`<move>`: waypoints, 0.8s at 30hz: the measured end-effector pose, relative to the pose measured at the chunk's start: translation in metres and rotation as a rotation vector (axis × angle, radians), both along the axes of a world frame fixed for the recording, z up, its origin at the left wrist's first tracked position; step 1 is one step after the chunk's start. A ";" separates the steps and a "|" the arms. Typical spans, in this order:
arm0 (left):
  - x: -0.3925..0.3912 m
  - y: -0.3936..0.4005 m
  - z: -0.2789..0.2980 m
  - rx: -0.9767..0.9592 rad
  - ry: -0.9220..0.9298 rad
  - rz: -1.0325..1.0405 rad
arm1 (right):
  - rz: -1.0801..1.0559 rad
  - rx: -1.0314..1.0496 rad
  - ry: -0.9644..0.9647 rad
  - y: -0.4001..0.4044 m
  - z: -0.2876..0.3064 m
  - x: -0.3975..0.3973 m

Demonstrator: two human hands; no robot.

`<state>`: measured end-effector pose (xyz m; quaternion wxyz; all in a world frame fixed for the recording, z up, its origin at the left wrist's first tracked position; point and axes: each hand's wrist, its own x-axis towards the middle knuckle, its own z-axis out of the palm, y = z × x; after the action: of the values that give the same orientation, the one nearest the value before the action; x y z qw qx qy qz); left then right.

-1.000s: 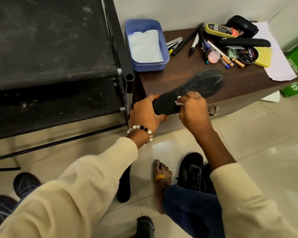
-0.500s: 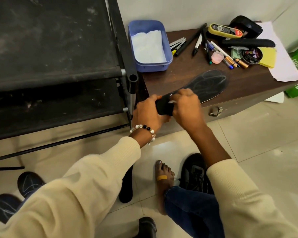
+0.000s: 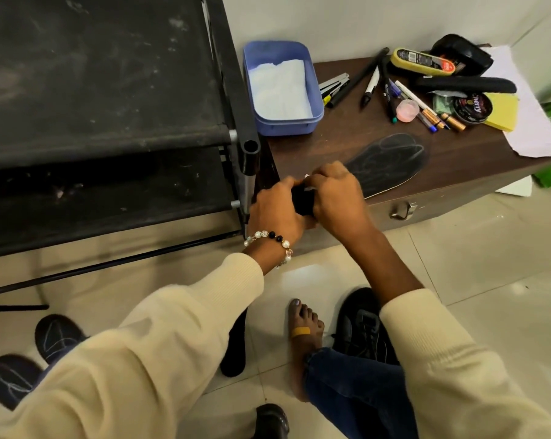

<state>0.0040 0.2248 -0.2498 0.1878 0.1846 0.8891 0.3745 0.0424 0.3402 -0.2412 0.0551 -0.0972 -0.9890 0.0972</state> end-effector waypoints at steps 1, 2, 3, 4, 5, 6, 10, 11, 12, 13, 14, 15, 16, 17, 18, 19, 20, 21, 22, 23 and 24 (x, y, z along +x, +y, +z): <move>0.000 0.000 0.000 0.001 0.000 0.001 | -0.001 0.000 0.008 0.003 0.000 0.000; 0.000 0.000 0.001 0.004 0.001 0.000 | -0.027 0.006 0.018 0.008 0.001 -0.001; 0.000 0.000 0.001 0.003 0.001 -0.002 | -0.073 0.015 0.041 0.015 0.002 -0.002; 0.000 -0.001 0.001 0.001 -0.001 -0.007 | -0.140 0.033 0.056 0.022 0.004 -0.003; 0.001 -0.001 0.001 0.003 -0.003 -0.012 | -0.206 0.059 0.042 0.029 0.005 -0.004; 0.001 -0.002 0.001 0.006 -0.007 -0.013 | -0.240 0.080 0.027 0.032 0.005 -0.005; 0.001 -0.001 0.004 -0.022 0.002 -0.006 | -0.106 0.002 0.041 0.007 0.003 -0.006; 0.001 -0.001 0.005 -0.032 0.010 -0.004 | -0.071 -0.014 0.021 0.000 0.001 -0.006; 0.000 -0.001 0.005 -0.037 0.013 -0.001 | -0.044 -0.001 -0.005 -0.003 0.000 -0.006; 0.001 -0.001 0.005 -0.035 0.012 0.002 | -0.029 0.025 -0.024 -0.002 0.000 -0.006; 0.001 0.000 0.004 -0.032 0.008 0.001 | -0.037 0.041 -0.024 0.004 0.002 -0.005; 0.001 0.000 0.003 -0.033 0.007 -0.003 | -0.071 0.051 -0.028 0.013 0.003 -0.004; 0.002 0.000 0.003 -0.036 0.004 -0.008 | -0.123 0.072 -0.044 0.023 0.006 -0.001; 0.002 0.000 0.004 -0.039 0.000 -0.010 | -0.196 0.095 -0.081 0.032 0.008 0.003; 0.002 -0.001 0.004 -0.041 -0.005 -0.010 | -0.272 0.101 -0.109 0.040 0.011 0.006; 0.002 -0.001 0.004 -0.045 -0.009 -0.010 | -0.325 0.100 -0.130 0.043 0.013 0.010; 0.002 -0.001 0.004 -0.051 -0.011 -0.011 | -0.345 0.099 -0.154 0.041 0.015 0.011; 0.003 -0.001 0.004 -0.057 -0.011 -0.016 | -0.328 0.096 -0.203 0.035 0.018 0.013; 0.004 -0.001 0.005 -0.062 -0.003 -0.029 | -0.287 0.087 -0.258 0.027 0.023 0.012; 0.005 -0.001 0.006 -0.074 0.017 -0.049 | -0.224 0.070 -0.304 0.021 0.026 0.015; 0.006 0.000 0.006 -0.097 0.047 -0.075 | -0.151 0.051 -0.336 0.016 0.030 0.017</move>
<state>0.0101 0.2247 -0.2436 0.1897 0.2172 0.9028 0.3192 0.0590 0.3562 -0.2108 -0.1014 -0.1844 -0.9763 0.0500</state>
